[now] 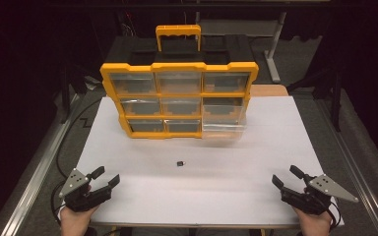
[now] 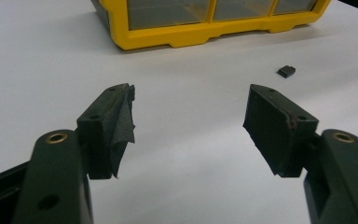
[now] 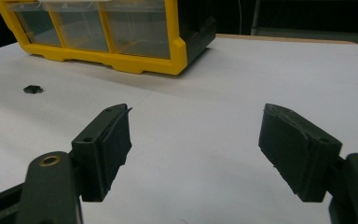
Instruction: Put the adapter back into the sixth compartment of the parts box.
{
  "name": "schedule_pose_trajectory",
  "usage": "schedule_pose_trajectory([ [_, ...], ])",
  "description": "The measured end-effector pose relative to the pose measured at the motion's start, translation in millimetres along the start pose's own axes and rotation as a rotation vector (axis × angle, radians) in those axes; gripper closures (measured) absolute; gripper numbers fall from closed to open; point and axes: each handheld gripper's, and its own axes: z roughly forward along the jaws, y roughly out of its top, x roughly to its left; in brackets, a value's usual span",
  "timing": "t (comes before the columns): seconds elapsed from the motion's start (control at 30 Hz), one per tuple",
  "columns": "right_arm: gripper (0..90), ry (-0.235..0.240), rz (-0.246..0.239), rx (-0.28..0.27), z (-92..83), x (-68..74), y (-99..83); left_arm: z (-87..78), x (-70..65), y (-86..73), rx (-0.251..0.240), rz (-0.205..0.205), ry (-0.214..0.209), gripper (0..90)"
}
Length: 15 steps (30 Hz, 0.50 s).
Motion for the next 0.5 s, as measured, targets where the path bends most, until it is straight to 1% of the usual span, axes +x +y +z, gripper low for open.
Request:
schedule_pose_trajectory([
  [0.1,25.3,0.003,0.003,0.003,1.1,0.3,0.3,0.2,1.9,-0.2,-0.003,-0.014,0.003,33.1],
  [0.13,25.2,0.01,0.01,0.004,2.3,0.1,0.3,0.1,2.3,-0.1,-0.004,-0.016,0.002,33.1],
  [0.4,25.3,0.018,0.007,-0.006,2.9,0.7,1.2,0.7,1.6,0.1,-0.003,-0.008,0.003,33.2],
  [0.47,25.4,0.016,0.014,-0.013,3.6,1.0,1.6,1.3,1.5,0.4,-0.003,-0.009,-0.001,33.2],
  [0.5,25.4,0.024,0.02,-0.014,4.5,1.0,2.3,1.8,1.4,0.6,0.0,-0.006,-0.004,33.2],
])
